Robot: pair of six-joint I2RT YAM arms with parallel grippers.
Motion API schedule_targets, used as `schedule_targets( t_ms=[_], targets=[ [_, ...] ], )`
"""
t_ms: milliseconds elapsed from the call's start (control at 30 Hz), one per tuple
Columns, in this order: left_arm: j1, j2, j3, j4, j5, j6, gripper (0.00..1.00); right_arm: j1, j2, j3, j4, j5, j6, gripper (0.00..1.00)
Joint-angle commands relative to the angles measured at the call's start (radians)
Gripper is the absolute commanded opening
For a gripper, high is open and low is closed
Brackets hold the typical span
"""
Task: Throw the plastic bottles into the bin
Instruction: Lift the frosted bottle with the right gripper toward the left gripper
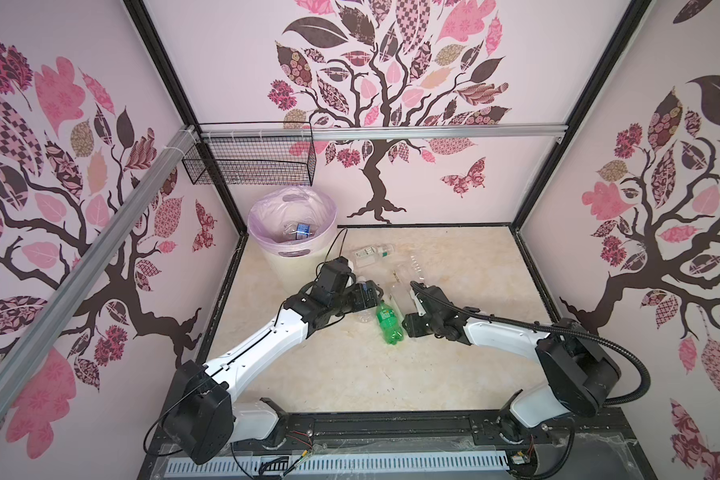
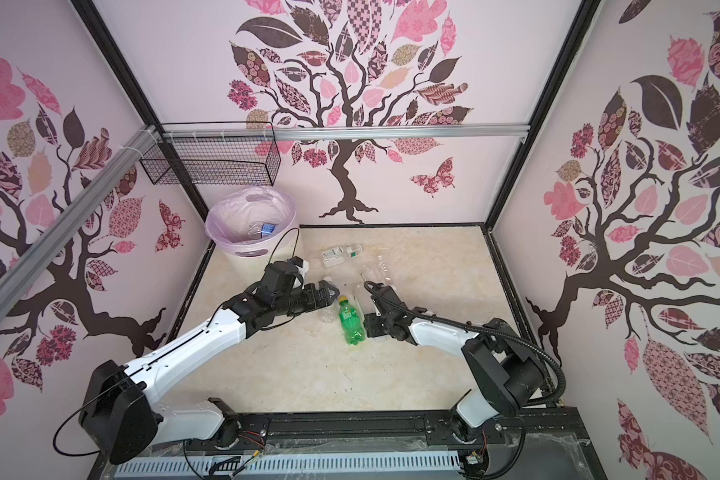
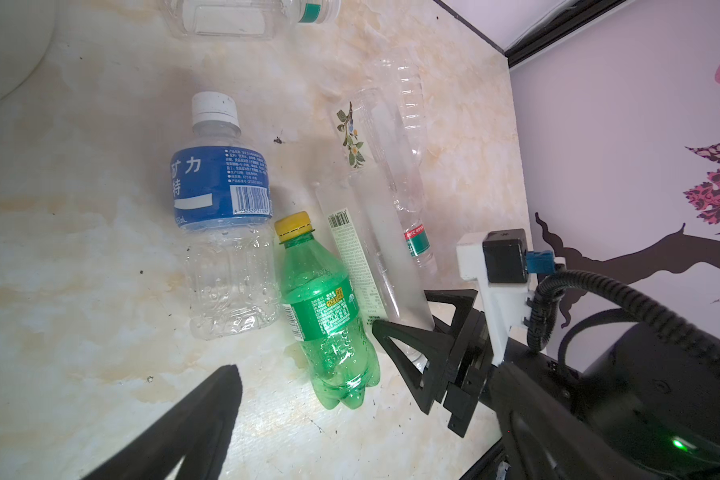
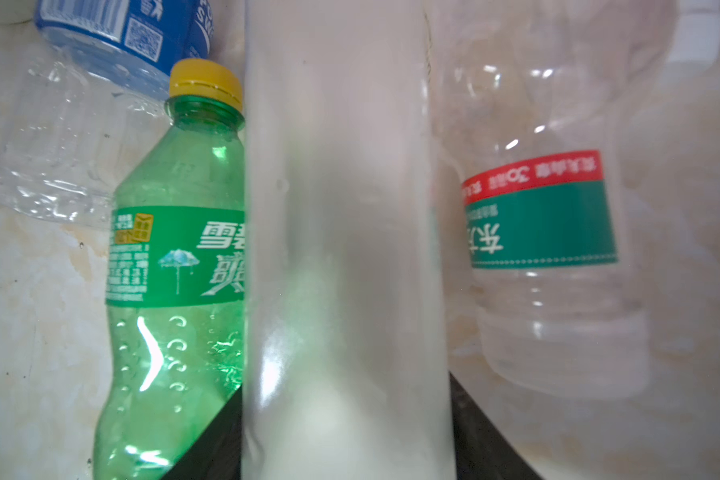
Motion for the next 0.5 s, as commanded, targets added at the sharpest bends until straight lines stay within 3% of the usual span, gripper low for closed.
schedule_targets(
  t_ms=[0,267,467],
  targets=[
    [0.006,-0.013,-0.033,0.010,0.009,0.000,0.98,0.005,-0.055,0.057,-0.037,0.009,-0.010,0.58],
    [0.023,-0.012,-0.027,0.032,0.034,-0.022,0.98,0.007,-0.125,0.097,-0.075,-0.002,-0.007,0.58],
    [0.041,0.016,0.058,0.015,0.032,-0.002,0.98,0.026,-0.182,0.137,-0.106,-0.012,-0.005,0.58]
  ],
)
